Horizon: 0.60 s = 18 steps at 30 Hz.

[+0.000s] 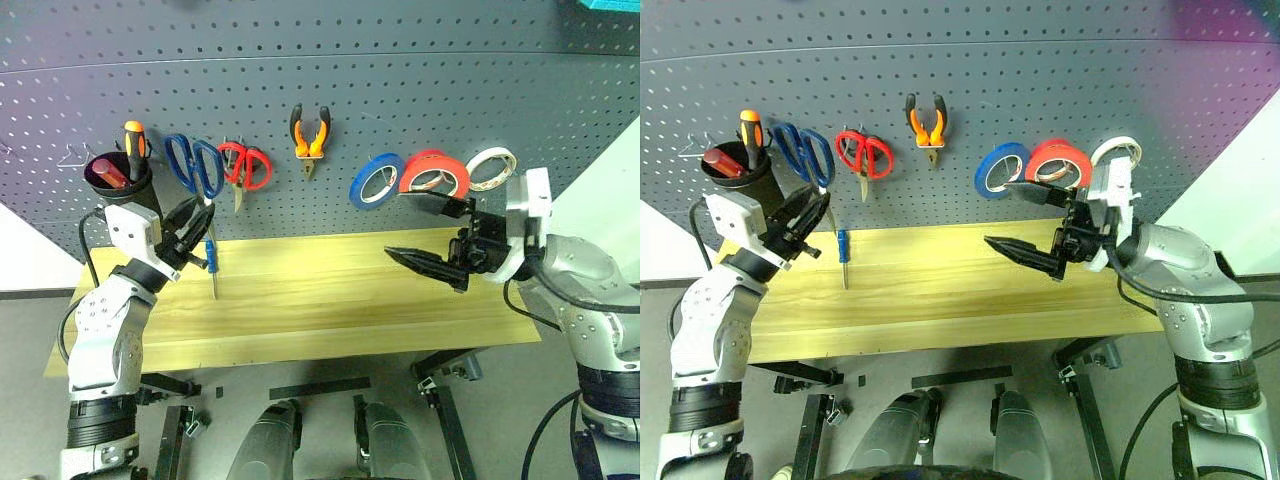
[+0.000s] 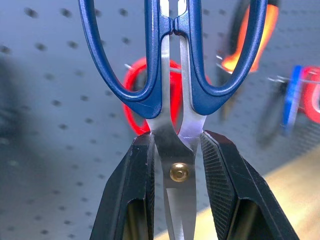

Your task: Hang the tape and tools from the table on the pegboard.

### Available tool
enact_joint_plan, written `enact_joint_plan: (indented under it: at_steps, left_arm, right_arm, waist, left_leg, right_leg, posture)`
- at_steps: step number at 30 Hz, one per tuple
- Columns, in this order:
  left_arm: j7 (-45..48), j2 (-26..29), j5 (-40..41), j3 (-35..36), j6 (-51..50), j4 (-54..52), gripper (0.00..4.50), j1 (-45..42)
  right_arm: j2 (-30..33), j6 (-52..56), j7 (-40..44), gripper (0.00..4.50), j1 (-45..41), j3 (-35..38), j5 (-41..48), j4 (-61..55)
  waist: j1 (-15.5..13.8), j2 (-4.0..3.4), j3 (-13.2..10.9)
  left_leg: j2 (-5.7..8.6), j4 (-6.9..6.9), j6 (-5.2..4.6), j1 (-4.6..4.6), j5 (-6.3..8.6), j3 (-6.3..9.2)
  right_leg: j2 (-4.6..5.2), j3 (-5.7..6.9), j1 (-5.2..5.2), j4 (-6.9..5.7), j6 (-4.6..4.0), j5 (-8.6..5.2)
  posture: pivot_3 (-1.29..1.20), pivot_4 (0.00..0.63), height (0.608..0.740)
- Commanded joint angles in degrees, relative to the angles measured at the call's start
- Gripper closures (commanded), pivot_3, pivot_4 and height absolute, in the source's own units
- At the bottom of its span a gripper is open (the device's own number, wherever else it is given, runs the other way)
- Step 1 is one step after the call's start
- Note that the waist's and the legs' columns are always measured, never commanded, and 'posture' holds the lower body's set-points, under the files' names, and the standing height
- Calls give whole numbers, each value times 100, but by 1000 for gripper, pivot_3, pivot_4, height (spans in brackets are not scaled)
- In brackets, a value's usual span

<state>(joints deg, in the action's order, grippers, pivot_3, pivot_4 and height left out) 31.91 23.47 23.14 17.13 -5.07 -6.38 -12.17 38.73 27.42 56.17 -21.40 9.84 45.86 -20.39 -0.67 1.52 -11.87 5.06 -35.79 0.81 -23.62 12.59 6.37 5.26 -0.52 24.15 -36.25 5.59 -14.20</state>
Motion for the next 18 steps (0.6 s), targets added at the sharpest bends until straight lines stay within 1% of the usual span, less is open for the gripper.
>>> enact_joint_plan:
  at_steps: [1,8,12,18]
  left_arm:
    - [-72,-35,-22,10,239,-29,3474,-102]
    - [-239,-126,-226,-128,433,351,3474,-358]
    - [-382,-76,-390,-152,448,686,3474,-508]
    - [-349,-40,-547,-233,601,860,3474,-527]
  right_arm:
    - [-47,29,-76,0,-55,186,272,-272]
    - [-59,-20,-125,0,51,67,208,-362]
    - [-44,-60,-135,0,134,8,107,-421]
    - [-62,-48,-188,0,167,-15,81,-502]
  waist:
    - [1,-1,1]
    - [7,-3,3]
    - [13,-2,7]
    - [14,-2,10]
  left_leg:
    - [0,-1,-1,0,1,-1]
    - [0,-16,-3,0,2,-3]
    - [-1,-24,-3,0,2,-5]
    - [-2,-26,-3,1,2,-6]
  right_leg:
    - [0,0,0,0,0,0]
    - [-9,1,-3,-6,3,6]
    - [-17,0,-6,-6,6,13]
    - [-18,-1,-7,-6,7,17]
  posture:
    - [-40,147,740]
    - [-52,139,740]
    - [-57,137,740]
    - [-57,137,740]
